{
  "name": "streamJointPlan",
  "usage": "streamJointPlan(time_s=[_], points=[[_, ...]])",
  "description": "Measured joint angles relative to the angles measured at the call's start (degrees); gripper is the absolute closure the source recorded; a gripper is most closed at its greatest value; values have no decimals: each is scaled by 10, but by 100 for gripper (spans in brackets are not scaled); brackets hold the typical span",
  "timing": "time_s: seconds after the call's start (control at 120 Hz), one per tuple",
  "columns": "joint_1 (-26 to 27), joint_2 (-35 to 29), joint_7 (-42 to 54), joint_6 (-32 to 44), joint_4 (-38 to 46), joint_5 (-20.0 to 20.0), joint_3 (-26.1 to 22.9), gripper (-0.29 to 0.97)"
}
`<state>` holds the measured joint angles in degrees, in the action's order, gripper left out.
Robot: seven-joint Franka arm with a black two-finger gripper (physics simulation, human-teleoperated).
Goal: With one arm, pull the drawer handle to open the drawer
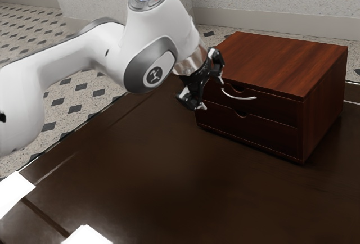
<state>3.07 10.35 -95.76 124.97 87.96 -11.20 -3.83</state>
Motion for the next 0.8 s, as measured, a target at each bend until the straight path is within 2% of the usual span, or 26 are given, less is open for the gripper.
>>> streamJointPlan(time_s=[0.175, 0.55, 0.8], points=[[0, 3, -48, 18, 16, -7, -19, 19], [-10, 49, -109, 50, -4, -28, -18, 24], [-15, 54, -134, 89, -7, -37, -14, 25]])
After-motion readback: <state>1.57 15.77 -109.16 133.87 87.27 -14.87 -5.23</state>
